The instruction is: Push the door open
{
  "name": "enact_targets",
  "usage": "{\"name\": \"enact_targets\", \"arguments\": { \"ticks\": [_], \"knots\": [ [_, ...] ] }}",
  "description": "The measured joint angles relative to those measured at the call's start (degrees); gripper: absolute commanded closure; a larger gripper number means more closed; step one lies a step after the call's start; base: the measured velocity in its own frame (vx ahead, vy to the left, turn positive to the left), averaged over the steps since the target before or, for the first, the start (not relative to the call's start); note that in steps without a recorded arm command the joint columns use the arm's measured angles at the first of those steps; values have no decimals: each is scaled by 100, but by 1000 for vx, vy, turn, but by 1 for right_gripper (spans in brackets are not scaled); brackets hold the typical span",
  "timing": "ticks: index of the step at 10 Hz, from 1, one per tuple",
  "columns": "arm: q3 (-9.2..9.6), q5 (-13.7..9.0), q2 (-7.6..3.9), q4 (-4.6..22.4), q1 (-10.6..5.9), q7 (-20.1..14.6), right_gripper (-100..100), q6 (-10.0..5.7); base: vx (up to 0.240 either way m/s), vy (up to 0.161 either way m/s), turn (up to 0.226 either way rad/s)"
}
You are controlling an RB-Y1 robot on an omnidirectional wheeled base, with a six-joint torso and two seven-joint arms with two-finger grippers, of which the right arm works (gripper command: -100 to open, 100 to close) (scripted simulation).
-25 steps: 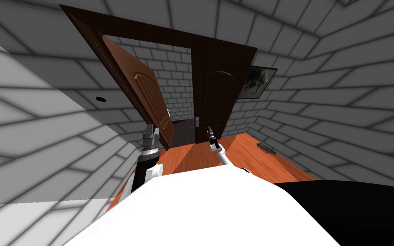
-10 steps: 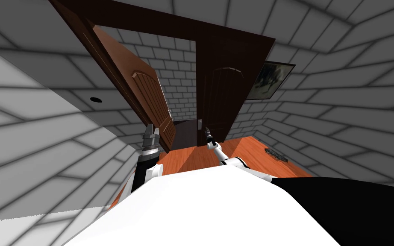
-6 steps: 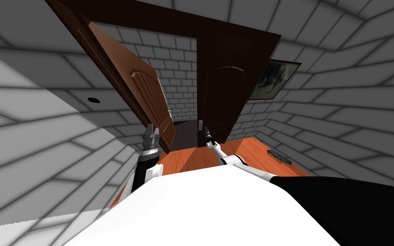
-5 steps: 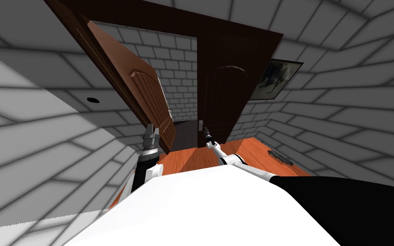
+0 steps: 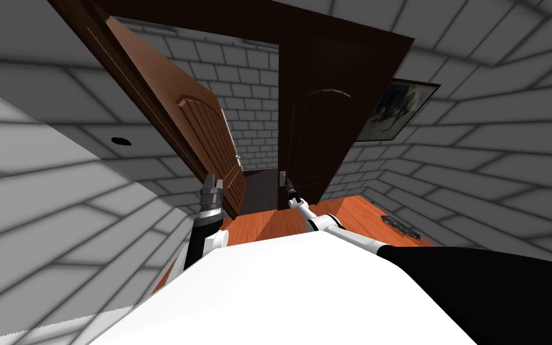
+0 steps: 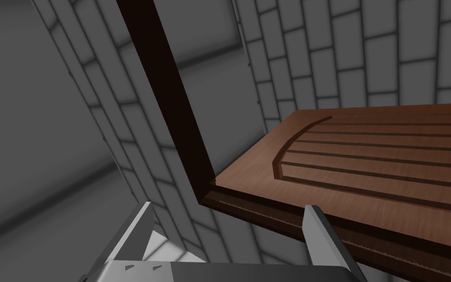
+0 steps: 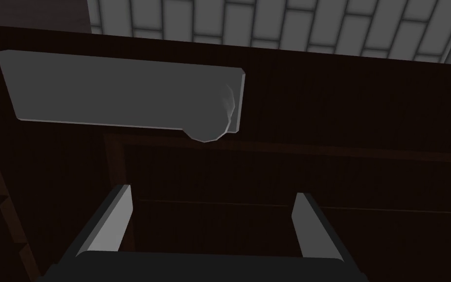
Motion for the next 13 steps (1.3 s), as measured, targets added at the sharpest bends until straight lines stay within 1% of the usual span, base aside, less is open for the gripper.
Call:
{"name": "enact_targets", "arguments": {
  "ticks": [2, 4, 6, 7, 8, 13],
  "knots": [
    [-19, -9, -38, 45, -26, -4, -100, -13, 205, 1, 19],
    [-38, -14, -43, 1, 0, 9, -100, 10, 199, 16, 27],
    [-59, -23, -40, 52, -20, 12, -100, -10, 208, -1, 24],
    [-67, -26, -32, 49, -18, 13, -100, -9, 74, 7, 6],
    [-68, -26, -32, 48, -20, 13, 100, -8, 0, 0, 0],
    [-68, -26, -36, 45, -30, 15, 100, -5, -11, -1, 3]
  ]
}}
